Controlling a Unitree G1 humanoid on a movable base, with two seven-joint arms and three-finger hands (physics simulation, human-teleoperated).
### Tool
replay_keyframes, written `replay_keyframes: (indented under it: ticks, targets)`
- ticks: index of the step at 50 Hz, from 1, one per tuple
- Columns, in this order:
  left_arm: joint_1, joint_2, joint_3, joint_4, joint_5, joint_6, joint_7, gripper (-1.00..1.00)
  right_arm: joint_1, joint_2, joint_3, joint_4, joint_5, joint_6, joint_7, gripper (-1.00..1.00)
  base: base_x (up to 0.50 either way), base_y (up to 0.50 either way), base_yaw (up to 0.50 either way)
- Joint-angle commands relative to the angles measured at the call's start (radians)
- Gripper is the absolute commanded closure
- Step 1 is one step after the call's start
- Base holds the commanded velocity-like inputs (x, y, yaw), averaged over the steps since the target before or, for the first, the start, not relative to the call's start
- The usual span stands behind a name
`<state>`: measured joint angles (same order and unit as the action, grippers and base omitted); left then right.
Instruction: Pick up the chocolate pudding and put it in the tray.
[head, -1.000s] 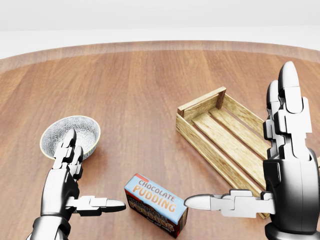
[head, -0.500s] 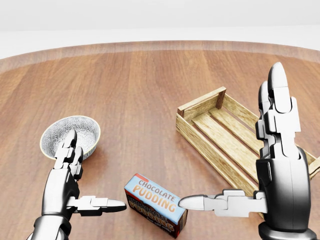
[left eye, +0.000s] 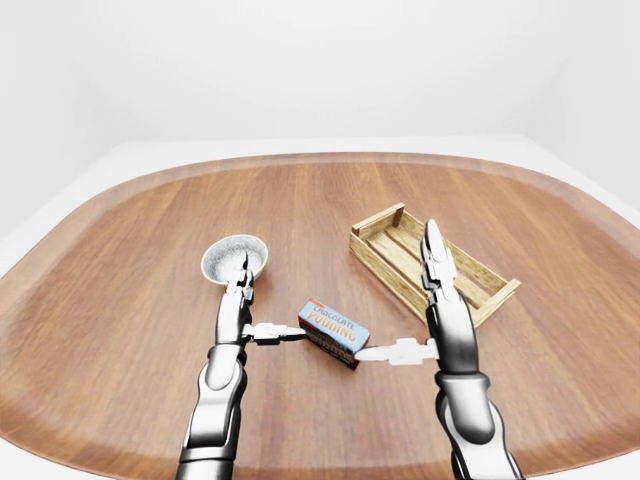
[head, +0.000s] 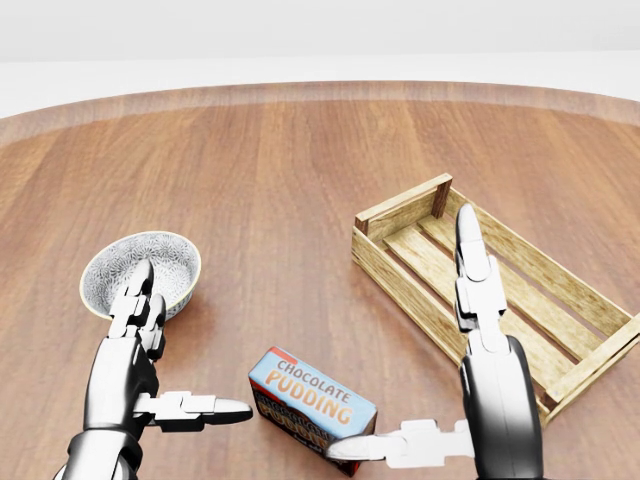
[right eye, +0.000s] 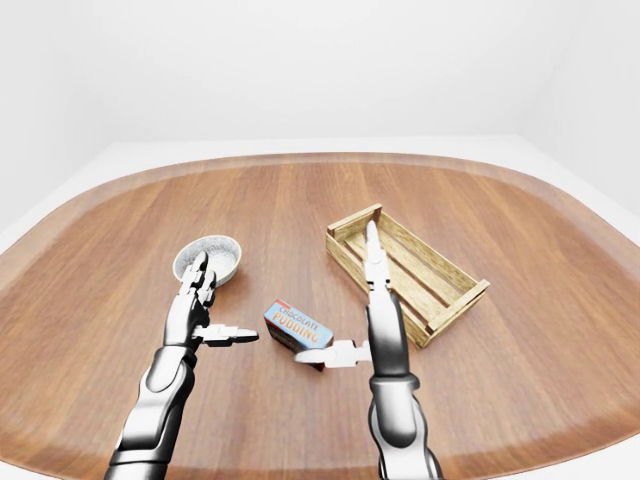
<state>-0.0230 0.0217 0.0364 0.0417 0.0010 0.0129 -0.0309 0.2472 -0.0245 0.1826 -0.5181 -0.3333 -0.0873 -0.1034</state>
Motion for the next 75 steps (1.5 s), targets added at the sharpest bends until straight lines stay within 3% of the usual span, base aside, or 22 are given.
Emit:
replay_keyframes:
  ticks: [1,10,14,33,34,42,48,56,60,64,70,75]
  targets:
    - [0.0,0.0,0.001,0.003,-0.003,0.005,0.0,-1.0,0.031,-0.015,0.042,0.077,-0.027,0.0,-0.039,-1.0,0.0,0.0,0.0]
    - [0.003,0.0,-0.001,-0.007,0.001,0.012,-0.001,-1.0,0.037,-0.018,0.05,0.158,-0.039,0.0,-0.065,-1.0,0.0,0.0,0.0]
    - [0.001,0.0,-0.001,0.003,0.001,0.002,-0.003,-1.0,0.032,-0.018,0.048,0.191,-0.04,0.0,-0.072,-1.0,0.0,0.0,0.0]
    - [0.002,0.0,-0.002,0.002,0.005,0.003,-0.002,-1.0,0.018,-0.008,0.05,0.326,-0.067,0.0,-0.103,-1.0,0.0,0.0,0.0]
    - [0.002,0.0,-0.002,-0.001,0.005,0.006,-0.002,-1.0,0.008,-0.011,0.048,0.412,-0.079,0.0,-0.136,-1.0,0.0,0.0,0.0]
    - [0.001,0.0,-0.002,0.002,0.006,0.006,-0.002,-1.0,0.015,-0.001,0.061,0.362,-0.089,0.0,-0.113,-1.0,0.0,0.0,0.0]
    - [0.002,0.0,-0.001,-0.005,0.005,0.013,-0.001,-1.0,-0.009,0.001,0.065,0.517,-0.106,0.0,-0.163,-1.0,0.0,0.0,0.0]
    - [0.0,0.0,0.0,0.001,0.005,0.011,0.001,-1.0,0.002,0.007,0.071,0.445,-0.094,0.0,-0.125,-1.0,0.0,0.0,0.0]
    - [-0.003,0.0,0.001,0.009,0.005,0.007,0.002,-1.0,-0.021,0.005,0.066,0.559,-0.108,0.0,-0.168,-1.0,0.0,0.0,0.0]
    - [-0.003,0.0,0.001,0.01,0.005,0.006,0.002,-1.0,-0.003,0.011,0.072,0.451,-0.096,0.0,-0.123,-1.0,0.0,0.0,0.0]
    - [-0.006,0.001,0.001,0.016,0.004,0.003,0.002,-1.0,-0.037,0.01,0.063,0.608,-0.113,0.0,-0.179,-1.0,0.0,0.0,0.0]
    - [-0.004,0.001,0.0,0.012,0.006,0.006,0.003,-1.0,-0.032,0.023,0.059,0.562,-0.105,0.0,-0.147,-1.0,0.0,0.0,0.0]
